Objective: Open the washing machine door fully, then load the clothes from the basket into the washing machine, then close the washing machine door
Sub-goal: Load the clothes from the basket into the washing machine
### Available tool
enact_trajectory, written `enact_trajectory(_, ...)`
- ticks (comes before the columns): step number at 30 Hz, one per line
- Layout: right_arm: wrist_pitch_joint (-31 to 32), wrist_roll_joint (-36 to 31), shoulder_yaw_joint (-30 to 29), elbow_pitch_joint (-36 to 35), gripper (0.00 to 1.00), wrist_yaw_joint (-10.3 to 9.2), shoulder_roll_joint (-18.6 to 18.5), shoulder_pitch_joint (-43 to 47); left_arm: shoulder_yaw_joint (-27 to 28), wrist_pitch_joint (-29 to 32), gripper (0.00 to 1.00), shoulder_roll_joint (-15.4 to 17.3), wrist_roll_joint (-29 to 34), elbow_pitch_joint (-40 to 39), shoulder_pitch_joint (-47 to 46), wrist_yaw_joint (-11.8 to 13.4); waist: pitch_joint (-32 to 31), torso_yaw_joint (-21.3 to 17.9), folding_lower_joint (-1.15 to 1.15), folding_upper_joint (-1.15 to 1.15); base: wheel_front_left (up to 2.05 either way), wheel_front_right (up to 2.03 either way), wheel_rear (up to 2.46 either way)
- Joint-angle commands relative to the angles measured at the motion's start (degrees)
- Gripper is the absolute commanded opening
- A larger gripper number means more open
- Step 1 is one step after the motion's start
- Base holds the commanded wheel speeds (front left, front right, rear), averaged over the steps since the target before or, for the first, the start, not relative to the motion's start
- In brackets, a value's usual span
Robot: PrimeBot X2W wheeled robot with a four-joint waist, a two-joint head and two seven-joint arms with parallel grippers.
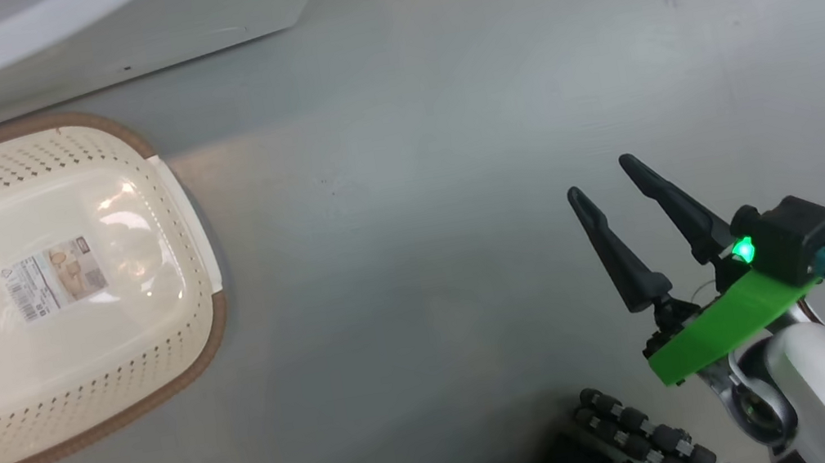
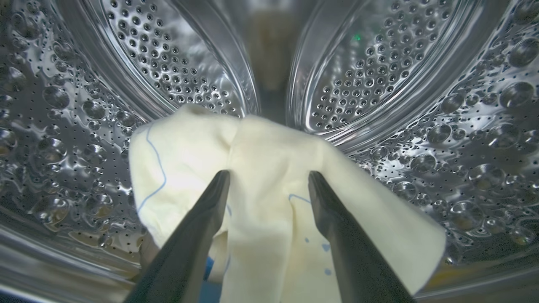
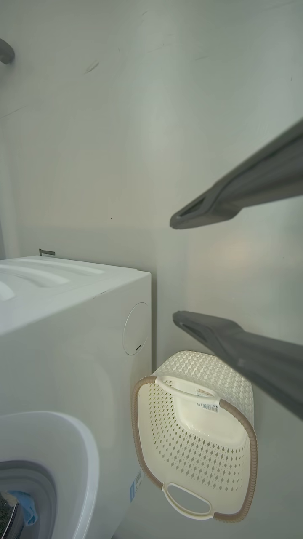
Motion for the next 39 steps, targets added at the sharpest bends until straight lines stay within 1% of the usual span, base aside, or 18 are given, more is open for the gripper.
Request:
enact_trajectory(1,-0.4,0.4,0.5,-1.0,1.00,-0.15,-0.5,2.0,-0.6,0.5,1.00,1.3,0.7,-1.1,-2.1,0.4,-0.6,0.4,0.00,0.00,0.00,0.00,0.00)
enact_trajectory(3,-0.4,0.4,0.5,-0.9,1.00,-0.15,-0.5,1.8,-0.7,1.9,1.00,0.8,0.5,-0.2,-2.1,0.8,-1.2,0.8,0.00,0.00,0.00,0.00,0.00)
enact_trajectory(6,-0.4,0.5,0.2,-0.9,1.00,-0.15,-0.5,1.6,-1.1,3.8,1.00,-0.2,0.1,0.6,-1.9,0.7,-1.7,1.5,0.00,0.00,0.00,0.00,0.00)
enact_trajectory(9,-0.4,0.4,-0.1,-0.9,1.00,-0.15,-0.6,1.3,-1.3,4.4,1.00,-1.2,-0.3,1.1,-1.4,0.6,-2.3,2.3,0.00,0.00,0.00,0.00,0.00)
enact_trajectory(13,-0.4,0.3,-1.3,-0.9,1.00,-0.15,-0.5,0.8,-1.2,3.1,1.00,-2.6,-1.2,1.3,0.0,0.6,-3.7,3.9,0.00,0.00,0.00,0.00,0.00)
enact_trajectory(21,-0.4,0.1,-2.0,-0.4,1.00,-0.15,-0.6,-0.1,-0.5,1.2,1.00,-4.2,-3.1,1.8,4.4,0.7,-7.0,6.6,0.00,0.00,0.00,0.00,0.00)
enact_trajectory(31,-0.4,-0.5,-4.5,0.6,1.00,-0.15,-0.9,-0.2,-0.9,-1.5,1.00,-7.0,-5.4,2.0,11.4,-2.5,-12.1,10.8,0.00,0.00,0.00,0.00,0.00)
enact_trajectory(35,-0.4,-0.7,-5.2,0.5,1.00,-0.15,-1.3,0.1,-0.8,-2.4,1.00,-7.7,-6.7,1.2,12.8,-3.9,-12.8,12.0,0.00,0.00,0.00,0.00,0.00)
enact_trajectory(39,-0.4,-1.1,-6.0,0.3,1.00,-0.15,-1.7,0.2,-1.0,-3.0,1.00,-8.4,-8.2,-0.6,15.2,-5.9,-13.4,13.2,0.00,0.00,0.00,0.00,0.00)
